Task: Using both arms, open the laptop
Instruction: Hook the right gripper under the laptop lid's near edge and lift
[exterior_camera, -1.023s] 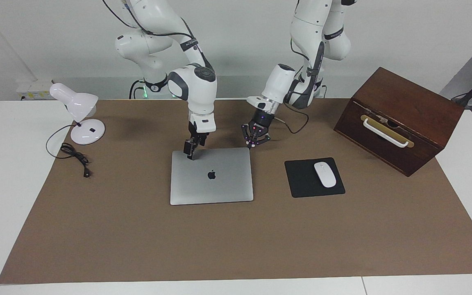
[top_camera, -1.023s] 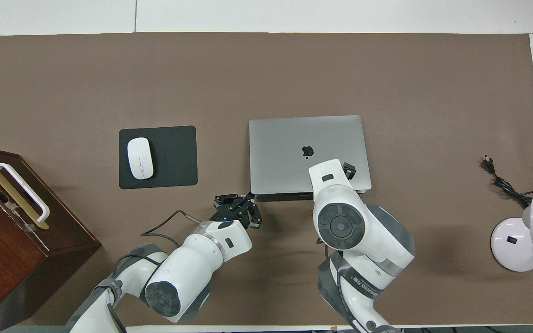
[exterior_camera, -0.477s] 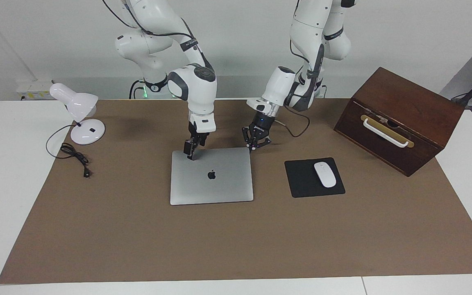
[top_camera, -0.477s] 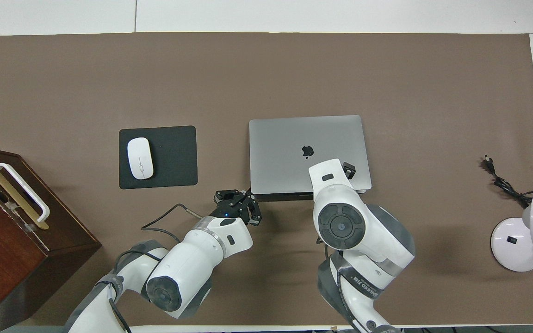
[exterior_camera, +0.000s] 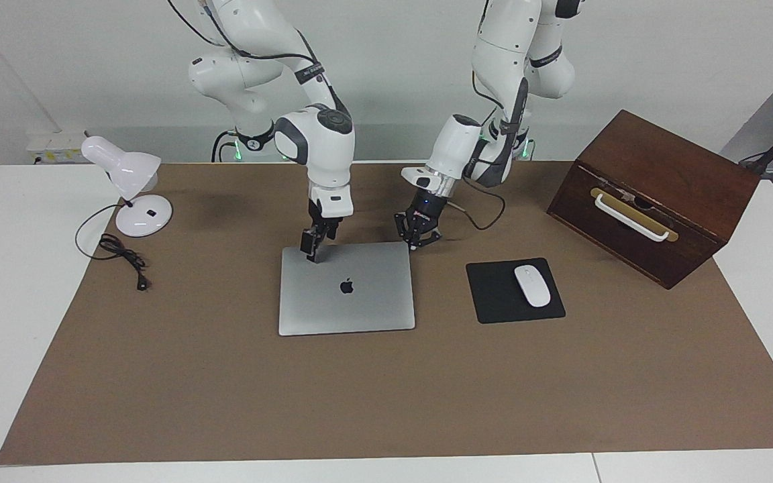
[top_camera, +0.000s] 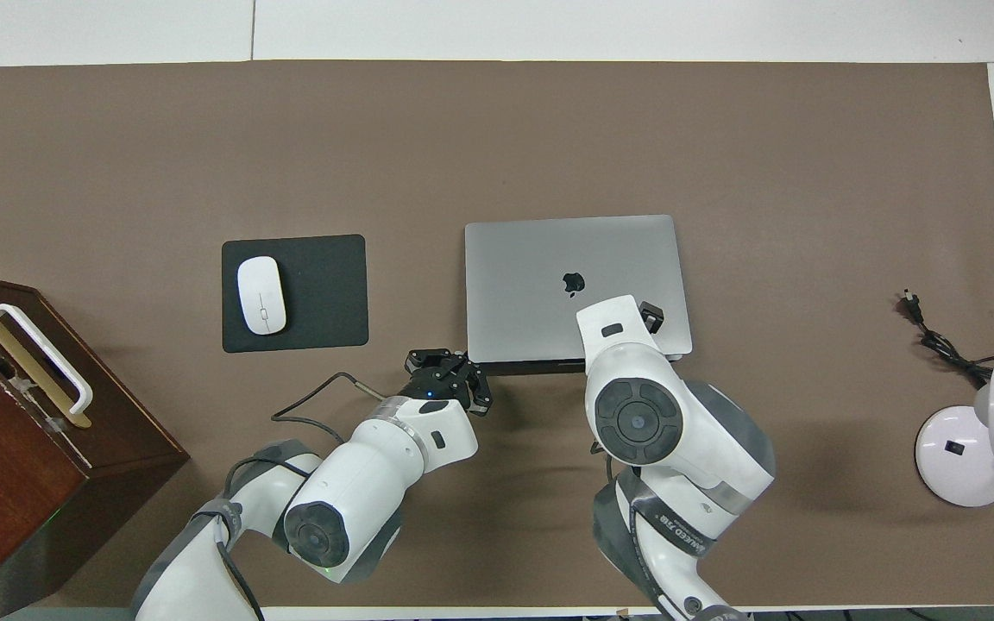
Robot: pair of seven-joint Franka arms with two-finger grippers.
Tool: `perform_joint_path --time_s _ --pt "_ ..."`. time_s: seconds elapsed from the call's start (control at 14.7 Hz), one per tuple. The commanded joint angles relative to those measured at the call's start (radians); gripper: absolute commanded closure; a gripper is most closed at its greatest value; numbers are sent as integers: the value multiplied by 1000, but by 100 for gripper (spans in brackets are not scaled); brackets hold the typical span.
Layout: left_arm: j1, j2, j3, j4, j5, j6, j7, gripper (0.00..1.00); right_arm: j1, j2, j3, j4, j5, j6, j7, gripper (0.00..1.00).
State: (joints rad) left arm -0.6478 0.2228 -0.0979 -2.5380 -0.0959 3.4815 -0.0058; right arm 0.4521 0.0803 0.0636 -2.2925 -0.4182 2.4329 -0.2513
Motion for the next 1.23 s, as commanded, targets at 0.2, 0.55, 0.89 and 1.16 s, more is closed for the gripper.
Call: perform_joint_path --time_s 0.2,0.55,0.89,1.16 --pt "8 46 3 36 16 24 53 100 -12 10 2 5 -24 25 3 0" --pt "5 44 1 33 16 24 53 100 -12 16 2 16 -28 25 9 0" --pt "25 0 1 1 24 24 52 100 -16 32 1 47 -30 25 9 0" --pt "24 -3 1 -18 24 24 52 100 -45 52 1 68 -48 55 1 0"
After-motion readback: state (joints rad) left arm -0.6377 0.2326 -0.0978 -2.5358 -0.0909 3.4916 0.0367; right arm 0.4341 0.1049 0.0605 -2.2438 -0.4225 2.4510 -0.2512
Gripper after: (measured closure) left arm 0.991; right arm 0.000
